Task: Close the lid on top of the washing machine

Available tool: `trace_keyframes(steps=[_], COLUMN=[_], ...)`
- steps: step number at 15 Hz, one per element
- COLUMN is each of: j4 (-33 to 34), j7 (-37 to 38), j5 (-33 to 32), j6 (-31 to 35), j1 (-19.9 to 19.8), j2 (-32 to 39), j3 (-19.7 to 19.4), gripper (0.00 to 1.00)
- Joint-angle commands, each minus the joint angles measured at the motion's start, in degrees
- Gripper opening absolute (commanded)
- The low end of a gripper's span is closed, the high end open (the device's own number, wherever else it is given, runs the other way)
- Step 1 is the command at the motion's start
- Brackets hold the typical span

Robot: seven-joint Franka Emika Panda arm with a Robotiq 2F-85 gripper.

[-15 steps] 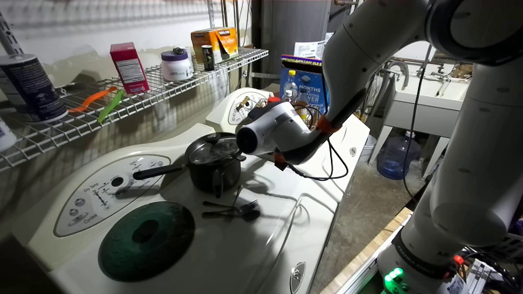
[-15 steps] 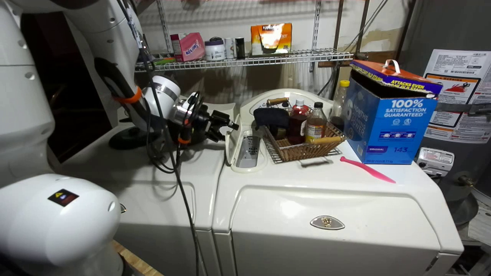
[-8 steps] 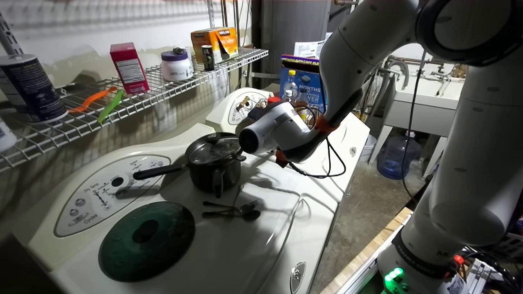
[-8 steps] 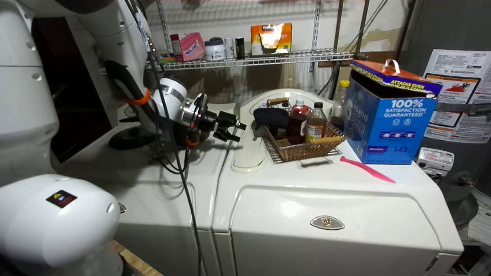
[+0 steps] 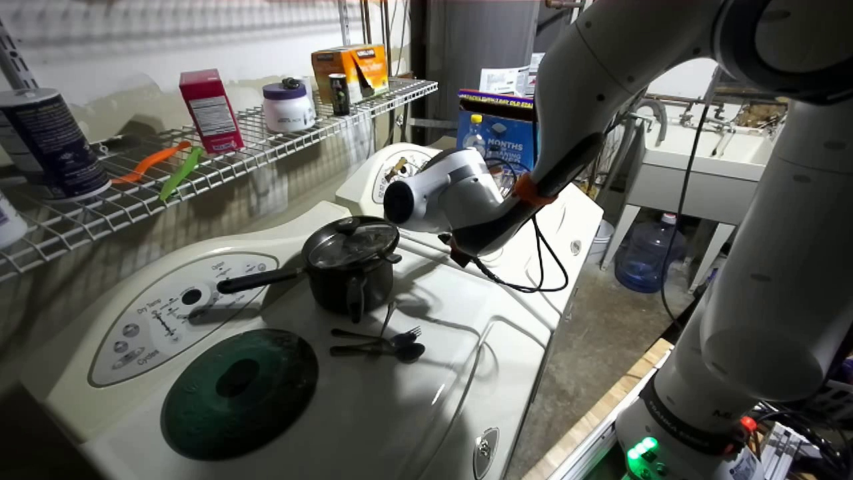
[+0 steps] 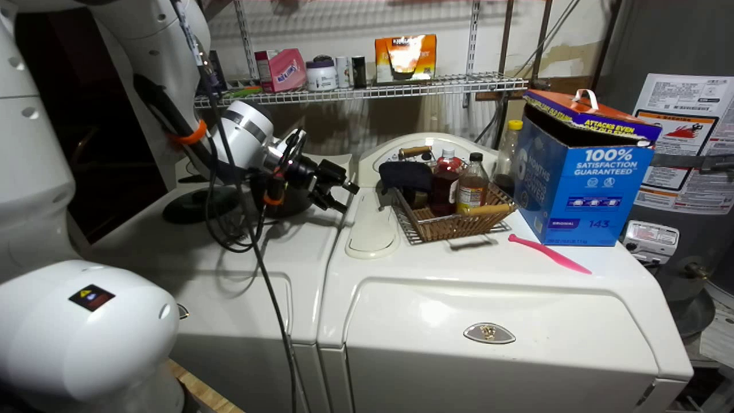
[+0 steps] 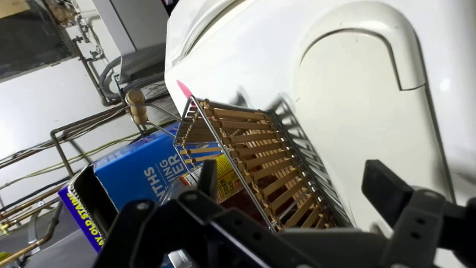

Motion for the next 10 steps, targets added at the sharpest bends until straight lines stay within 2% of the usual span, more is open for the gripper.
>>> trace_keyframes(steps=[1, 5, 10], j4=[-1.95, -2.47, -3.60], j7=[-9.91, -20.29, -35.39], j5=[7.04, 14.15, 28.16], j6=[1.61, 2.82, 4.87], j1=[-0.57, 0.19, 1.03], j2=[-5.99, -10.19, -16.46], j3=[0.48, 0.90, 1.32], gripper=[1.00, 1.00, 1.00])
